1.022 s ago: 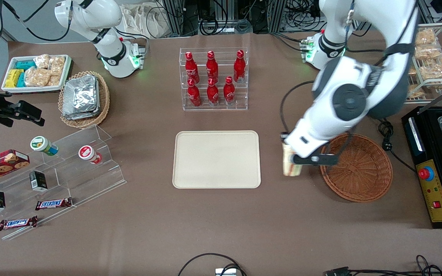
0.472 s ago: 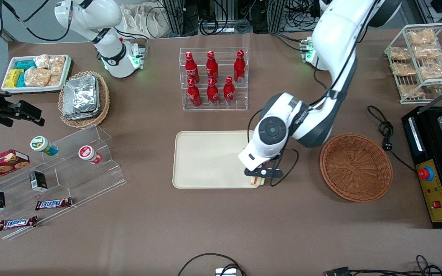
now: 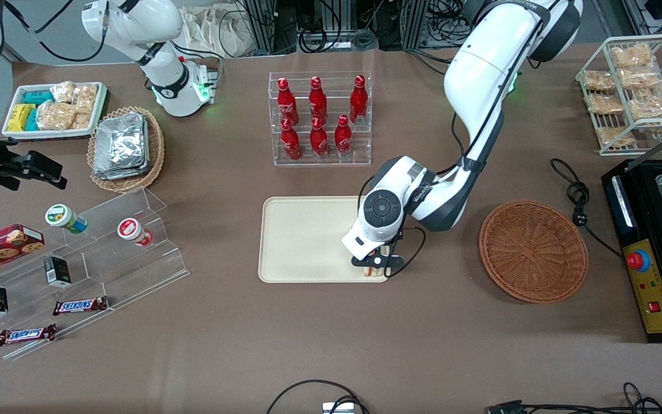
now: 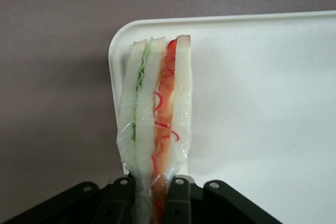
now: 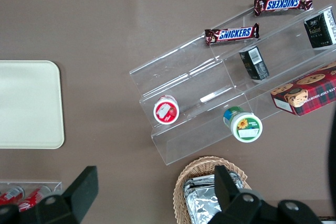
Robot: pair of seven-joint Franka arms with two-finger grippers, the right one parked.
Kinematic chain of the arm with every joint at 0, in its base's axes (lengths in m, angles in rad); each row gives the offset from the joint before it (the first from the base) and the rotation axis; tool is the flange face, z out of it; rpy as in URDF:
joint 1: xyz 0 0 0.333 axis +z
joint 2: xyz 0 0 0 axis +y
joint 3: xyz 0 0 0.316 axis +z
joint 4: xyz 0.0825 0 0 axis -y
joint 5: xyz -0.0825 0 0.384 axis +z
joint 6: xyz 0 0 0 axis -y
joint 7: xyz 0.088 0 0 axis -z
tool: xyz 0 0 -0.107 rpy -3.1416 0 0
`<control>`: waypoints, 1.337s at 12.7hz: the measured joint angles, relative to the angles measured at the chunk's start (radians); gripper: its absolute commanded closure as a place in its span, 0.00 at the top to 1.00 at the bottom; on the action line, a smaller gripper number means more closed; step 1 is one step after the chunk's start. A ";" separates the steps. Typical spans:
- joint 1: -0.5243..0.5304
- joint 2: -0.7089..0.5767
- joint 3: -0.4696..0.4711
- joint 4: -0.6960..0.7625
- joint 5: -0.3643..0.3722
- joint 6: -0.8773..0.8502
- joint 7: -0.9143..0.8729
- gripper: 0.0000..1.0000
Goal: Place sandwich from basket to tray
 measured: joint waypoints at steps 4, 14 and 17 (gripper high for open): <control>-0.004 0.012 0.000 0.000 0.001 0.000 -0.036 0.36; -0.004 -0.041 0.003 -0.005 0.045 0.028 -0.042 1.00; 0.034 -0.150 0.015 -0.033 0.045 0.028 -0.042 1.00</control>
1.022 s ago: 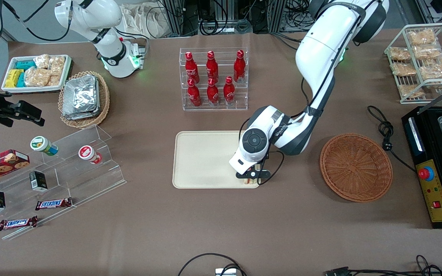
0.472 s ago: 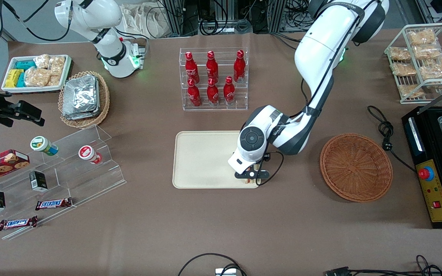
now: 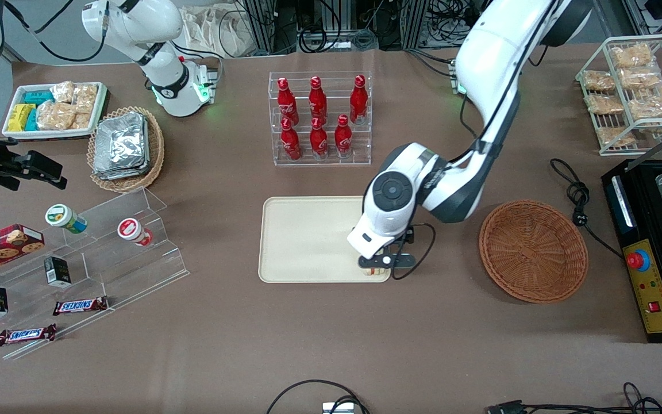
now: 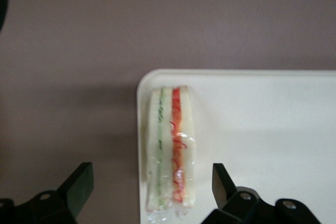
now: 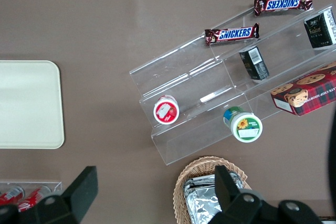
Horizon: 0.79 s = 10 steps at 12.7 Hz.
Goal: Place sandwich from basket to tray
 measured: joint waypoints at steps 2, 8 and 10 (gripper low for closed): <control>0.056 -0.097 0.004 -0.039 0.000 -0.010 0.039 1.00; 0.273 -0.414 0.041 -0.190 -0.090 -0.158 0.275 1.00; 0.343 -0.528 0.045 -0.266 -0.092 -0.218 0.308 1.00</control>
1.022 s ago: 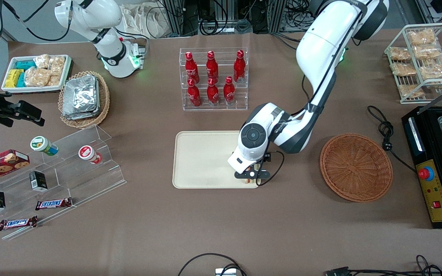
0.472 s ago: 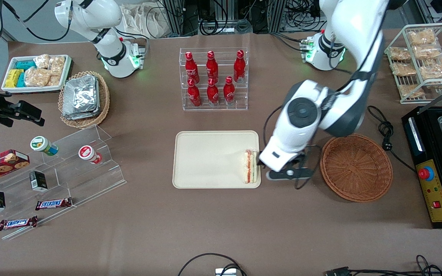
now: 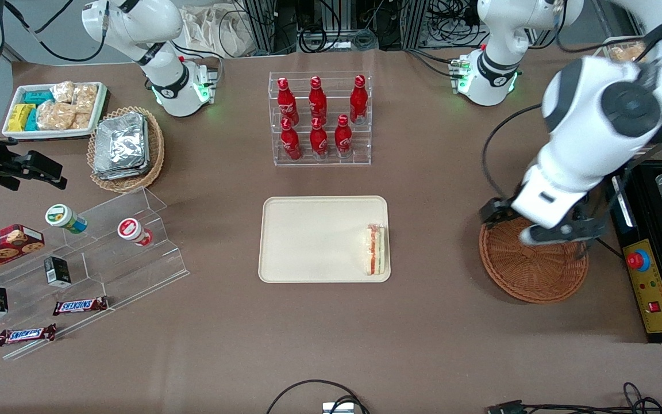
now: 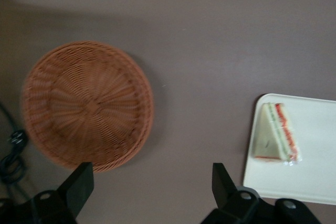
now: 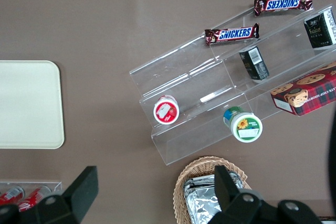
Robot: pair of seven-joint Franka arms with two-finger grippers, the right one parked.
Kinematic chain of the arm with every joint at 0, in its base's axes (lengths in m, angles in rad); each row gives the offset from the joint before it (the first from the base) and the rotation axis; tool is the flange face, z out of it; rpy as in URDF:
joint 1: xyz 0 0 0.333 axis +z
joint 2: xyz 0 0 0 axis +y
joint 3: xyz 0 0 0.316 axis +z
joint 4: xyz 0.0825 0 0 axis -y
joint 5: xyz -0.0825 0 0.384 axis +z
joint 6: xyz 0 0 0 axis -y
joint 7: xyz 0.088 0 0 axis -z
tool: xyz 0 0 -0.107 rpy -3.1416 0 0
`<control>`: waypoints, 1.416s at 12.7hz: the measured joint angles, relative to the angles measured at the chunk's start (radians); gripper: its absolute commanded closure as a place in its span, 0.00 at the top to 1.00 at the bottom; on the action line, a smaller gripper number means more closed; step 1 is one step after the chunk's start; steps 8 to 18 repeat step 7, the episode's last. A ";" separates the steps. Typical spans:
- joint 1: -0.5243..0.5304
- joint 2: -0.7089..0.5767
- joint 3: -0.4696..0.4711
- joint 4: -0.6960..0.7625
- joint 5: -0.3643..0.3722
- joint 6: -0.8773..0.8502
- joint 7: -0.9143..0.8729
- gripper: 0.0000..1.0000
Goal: Place sandwich from basket to tray
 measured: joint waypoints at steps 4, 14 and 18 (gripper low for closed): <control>0.063 -0.145 0.002 -0.054 0.000 -0.155 0.066 1.00; 0.072 -0.189 0.001 -0.071 -0.011 -0.196 0.083 1.00; 0.072 -0.189 0.001 -0.071 -0.011 -0.196 0.083 1.00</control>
